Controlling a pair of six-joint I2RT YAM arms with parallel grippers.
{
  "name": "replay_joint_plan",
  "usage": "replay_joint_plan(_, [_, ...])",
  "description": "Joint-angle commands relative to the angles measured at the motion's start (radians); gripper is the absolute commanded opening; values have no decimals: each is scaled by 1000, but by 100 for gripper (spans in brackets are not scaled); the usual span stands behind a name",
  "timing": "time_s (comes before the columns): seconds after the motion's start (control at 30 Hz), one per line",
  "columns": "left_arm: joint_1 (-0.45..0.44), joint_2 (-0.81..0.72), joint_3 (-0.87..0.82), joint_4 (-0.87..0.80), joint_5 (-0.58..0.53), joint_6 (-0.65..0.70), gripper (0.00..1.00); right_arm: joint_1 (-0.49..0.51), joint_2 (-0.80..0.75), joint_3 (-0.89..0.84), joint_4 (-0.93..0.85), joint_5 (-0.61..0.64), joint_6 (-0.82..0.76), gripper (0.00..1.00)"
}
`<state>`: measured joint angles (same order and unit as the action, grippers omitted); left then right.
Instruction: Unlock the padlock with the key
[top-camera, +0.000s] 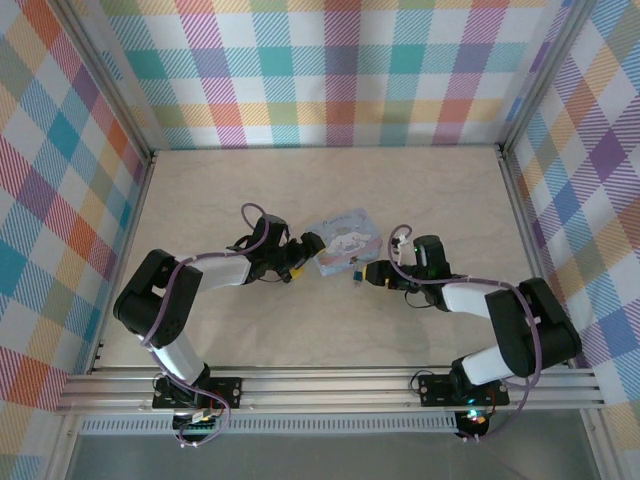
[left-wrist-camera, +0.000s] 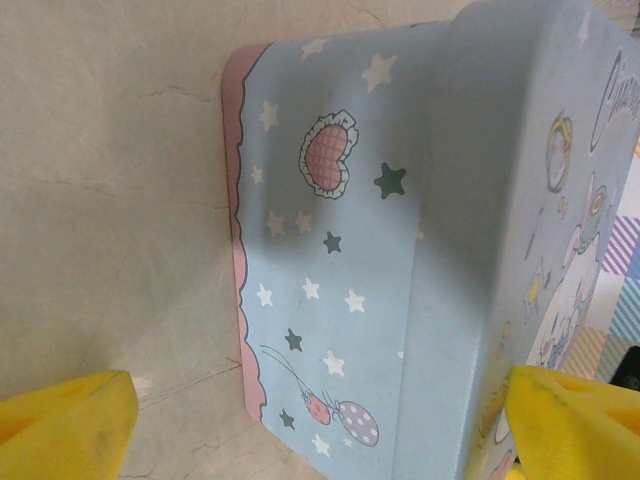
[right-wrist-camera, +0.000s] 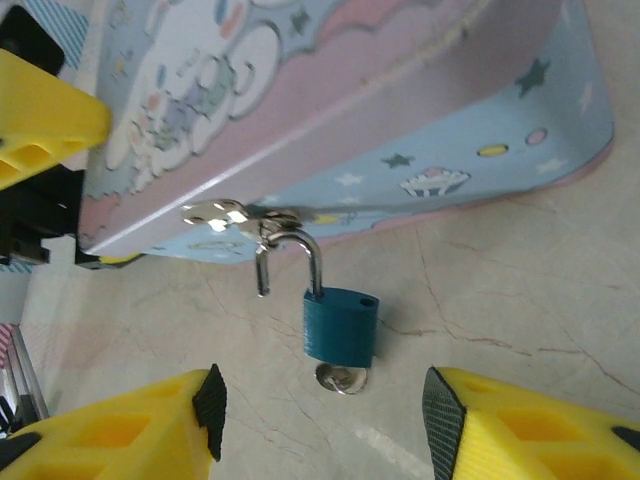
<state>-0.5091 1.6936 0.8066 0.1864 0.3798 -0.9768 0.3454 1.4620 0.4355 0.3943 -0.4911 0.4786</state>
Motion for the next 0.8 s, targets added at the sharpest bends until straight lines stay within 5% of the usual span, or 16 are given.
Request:
replay_joint_plan(0.0, [-11,-2,-37,-105,-30,2,93,-3,27,30,67,-35,-59,53])
replay_joint_plan(0.77, [-20,-7,-24,-129,-38,19,93,-3,179,62,229,-104,-87,38])
